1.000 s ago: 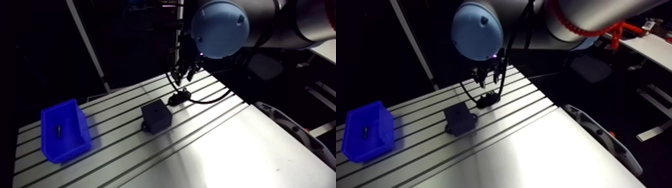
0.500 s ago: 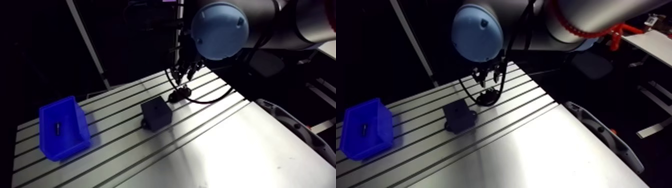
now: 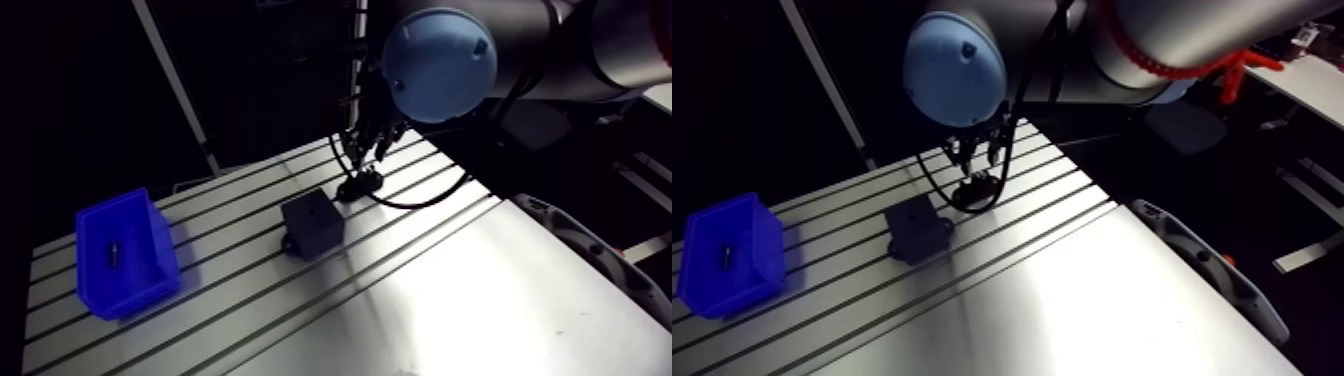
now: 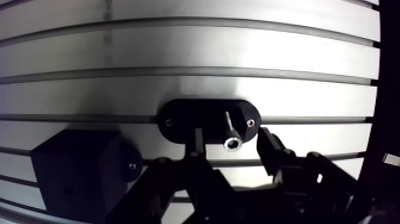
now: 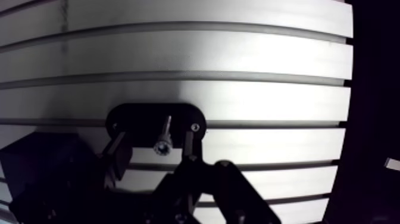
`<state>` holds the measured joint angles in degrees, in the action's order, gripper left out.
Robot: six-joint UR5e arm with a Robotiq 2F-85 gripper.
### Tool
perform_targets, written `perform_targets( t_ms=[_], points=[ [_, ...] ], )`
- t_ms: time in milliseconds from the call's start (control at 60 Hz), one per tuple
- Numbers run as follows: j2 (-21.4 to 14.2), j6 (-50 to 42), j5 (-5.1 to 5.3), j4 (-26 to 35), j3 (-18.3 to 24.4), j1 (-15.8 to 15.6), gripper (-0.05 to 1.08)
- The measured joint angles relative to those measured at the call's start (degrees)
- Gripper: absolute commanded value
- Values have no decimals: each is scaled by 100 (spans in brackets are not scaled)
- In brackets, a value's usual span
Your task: Pick up the M10 bolt and insert it into the hole until fully seated.
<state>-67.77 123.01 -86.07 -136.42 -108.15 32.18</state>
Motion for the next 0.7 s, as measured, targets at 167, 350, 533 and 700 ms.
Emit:
perform_targets(
  t_ms=[167, 350, 533, 700],
  points=[
    [19, 0, -20, -2, 2, 0, 46],
    [49, -1, -33, -4, 7, 1, 46],
    [78, 0, -36, -7, 13, 4, 47],
    [88, 0, -37, -5, 16, 3, 50]
  ],
)
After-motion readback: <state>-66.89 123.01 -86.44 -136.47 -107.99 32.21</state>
